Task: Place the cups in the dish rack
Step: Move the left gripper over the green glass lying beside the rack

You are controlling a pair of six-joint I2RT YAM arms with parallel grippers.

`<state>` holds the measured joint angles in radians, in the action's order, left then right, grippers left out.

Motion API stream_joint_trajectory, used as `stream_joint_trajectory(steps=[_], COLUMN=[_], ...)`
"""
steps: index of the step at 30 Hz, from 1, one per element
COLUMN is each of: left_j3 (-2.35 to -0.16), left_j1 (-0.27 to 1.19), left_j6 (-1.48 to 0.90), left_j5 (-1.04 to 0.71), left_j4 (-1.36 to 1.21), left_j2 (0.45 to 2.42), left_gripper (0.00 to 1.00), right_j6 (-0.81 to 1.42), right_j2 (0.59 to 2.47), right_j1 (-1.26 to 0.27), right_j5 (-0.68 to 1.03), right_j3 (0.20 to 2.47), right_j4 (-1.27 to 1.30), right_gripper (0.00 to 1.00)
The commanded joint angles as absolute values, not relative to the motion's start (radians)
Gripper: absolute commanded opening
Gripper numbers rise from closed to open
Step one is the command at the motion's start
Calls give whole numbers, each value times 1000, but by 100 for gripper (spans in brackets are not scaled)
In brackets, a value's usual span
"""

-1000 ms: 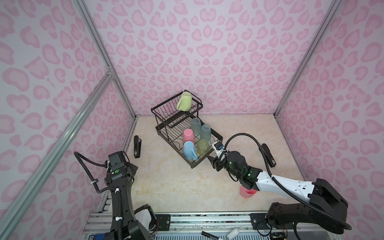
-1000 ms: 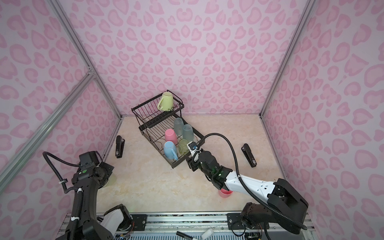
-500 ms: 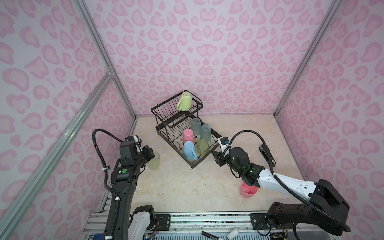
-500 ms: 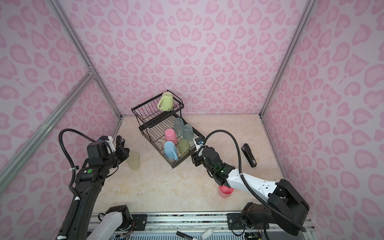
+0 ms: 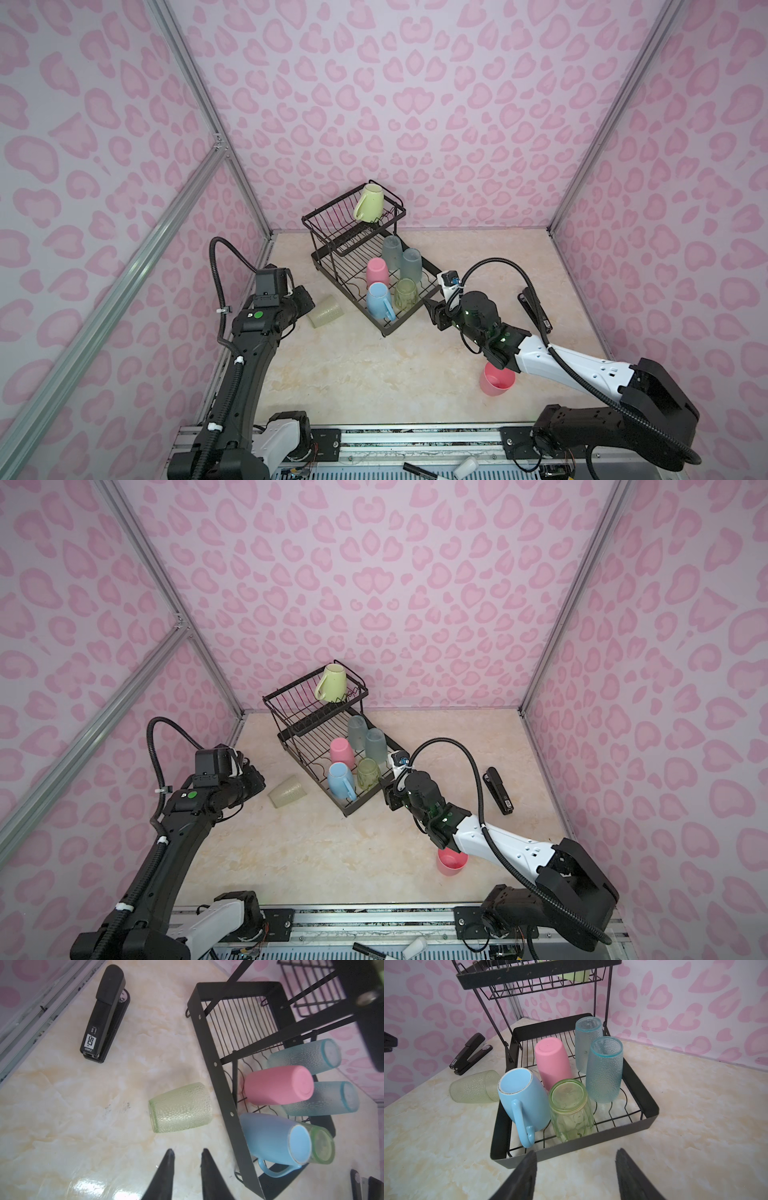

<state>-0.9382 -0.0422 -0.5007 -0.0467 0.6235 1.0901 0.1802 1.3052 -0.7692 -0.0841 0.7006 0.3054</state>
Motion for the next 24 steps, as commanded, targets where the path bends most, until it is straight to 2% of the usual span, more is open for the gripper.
stream_joint_trajectory(steps=[1,3,8,12,20,24], left_j3=[-922,-925,-977,-1020,-1132,-1141], left_j1=[-37,-17,32,46,89,112], left_j6=[-486,-480,-502,-526,-623,-661], left_j5=[-11,28,156,189,240,239], left_j4=[639,647,704,722,779,766], left_j2=[1145,1193,1314,1393,1505,1537], left_gripper=[41,47,51,63,65,71], right_j6=[181,175,169,158,144,138], right_j2=[1312,1311,1316,1315,1303,1305], right_j1=[-768,-769,-769,-769,-768,-769], right_j5=[-67,-63,-48,-34,-47,-41], right_j3=[703,700,694,686,667,665], right_j4=[314,313,323,327,328,330], right_gripper=[61,61,62,64,65,67])
